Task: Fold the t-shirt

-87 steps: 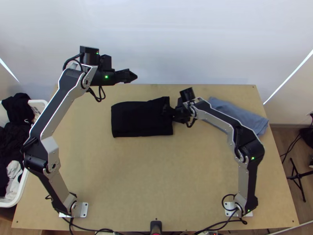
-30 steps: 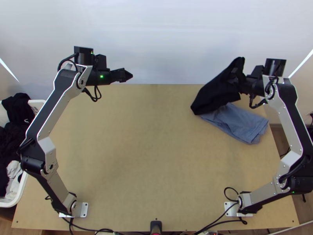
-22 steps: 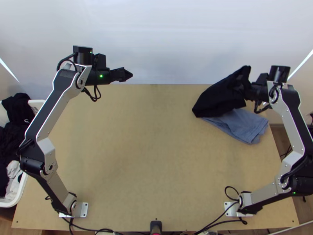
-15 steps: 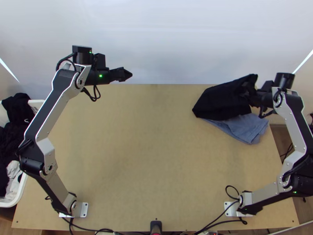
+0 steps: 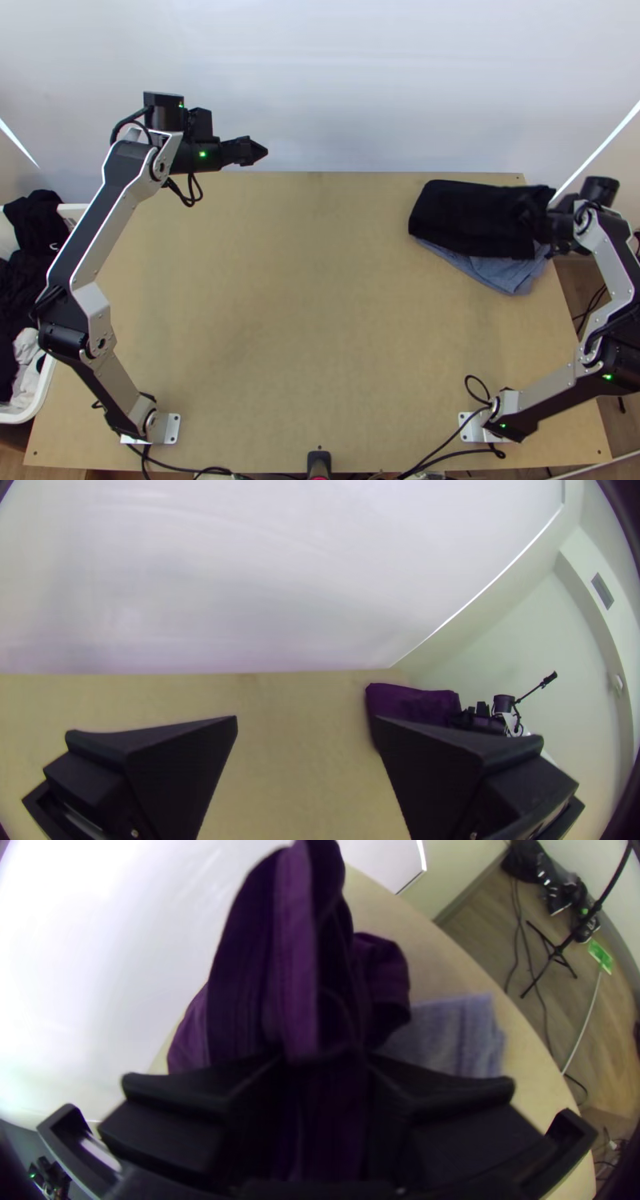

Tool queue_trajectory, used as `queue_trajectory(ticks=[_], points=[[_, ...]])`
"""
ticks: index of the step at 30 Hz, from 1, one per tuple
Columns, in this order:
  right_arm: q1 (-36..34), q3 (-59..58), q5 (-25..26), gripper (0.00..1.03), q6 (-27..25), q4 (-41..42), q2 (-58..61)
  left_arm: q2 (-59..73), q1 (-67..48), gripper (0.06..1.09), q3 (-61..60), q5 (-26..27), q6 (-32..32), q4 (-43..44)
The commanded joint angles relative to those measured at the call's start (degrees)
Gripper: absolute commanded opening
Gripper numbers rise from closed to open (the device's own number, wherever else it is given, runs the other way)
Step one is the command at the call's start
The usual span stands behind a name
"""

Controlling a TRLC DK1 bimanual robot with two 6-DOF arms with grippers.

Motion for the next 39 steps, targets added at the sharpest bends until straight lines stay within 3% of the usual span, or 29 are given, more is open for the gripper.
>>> queue_trajectory(ticks=[1, 5, 9, 10, 12, 17, 19, 21, 24, 27, 32, 39], points=[[-4.9, -4.2, 7.0, 0.96, -4.7, 0.5, -1.7, -0.2, 0.4, 1.04, -0.1, -0.1, 0.5, -0.2], [-8.2, -7.7, 11.4, 0.96, -11.4, -1.8, -5.5, -0.3, 0.4, 1.04, -0.1, -0.1, 0.5, -0.2], [-11.5, -10.5, 23.6, 0.98, -21.7, -2.1, -10.2, -0.5, 0.5, 1.04, -0.4, -0.1, 0.7, -0.2], [-11.8, -10.2, 26.4, 0.98, -22.6, 0.1, -11.2, -0.7, 0.6, 1.04, -0.8, -0.1, 0.8, -0.2], [-10.8, -10.0, 27.4, 0.98, -24.9, 5.6, -14.4, -0.8, 0.6, 1.04, -1.4, -0.1, 0.8, -0.2], [1.9, -17.1, 27.5, 0.98, -32.4, 26.0, -20.2, -0.9, 0.3, 1.04, -1.9, -0.1, 0.8, 0.0], [5.3, -14.2, 27.6, 0.98, -27.2, 19.9, -17.9, -1.1, 0.1, 1.04, -1.6, -0.1, 0.7, 0.1], [5.9, -7.8, 26.5, 0.98, -16.8, 6.9, -13.3, -1.4, 0.1, 1.04, -1.6, -0.1, 0.6, 0.1], [4.5, 0.1, 17.1, 0.98, -3.6, -6.9, -8.1, -2.4, 0.2, 1.04, -2.5, -0.1, 0.7, 0.1], [0.8, 4.3, 9.3, 0.98, 6.4, -11.5, -4.4, -3.2, 0.8, 1.04, -3.5, -0.1, 0.9, 0.1], [-3.8, 8.2, 8.2, 0.98, 12.2, -15.2, 1.3, -4.0, 1.8, 1.04, -4.0, -0.1, 1.3, 0.1], [-4.4, 10.4, 4.9, 0.98, 11.6, -22.8, 3.3, -4.2, 2.4, 1.04, -3.8, 0.0, 1.9, 0.1]])
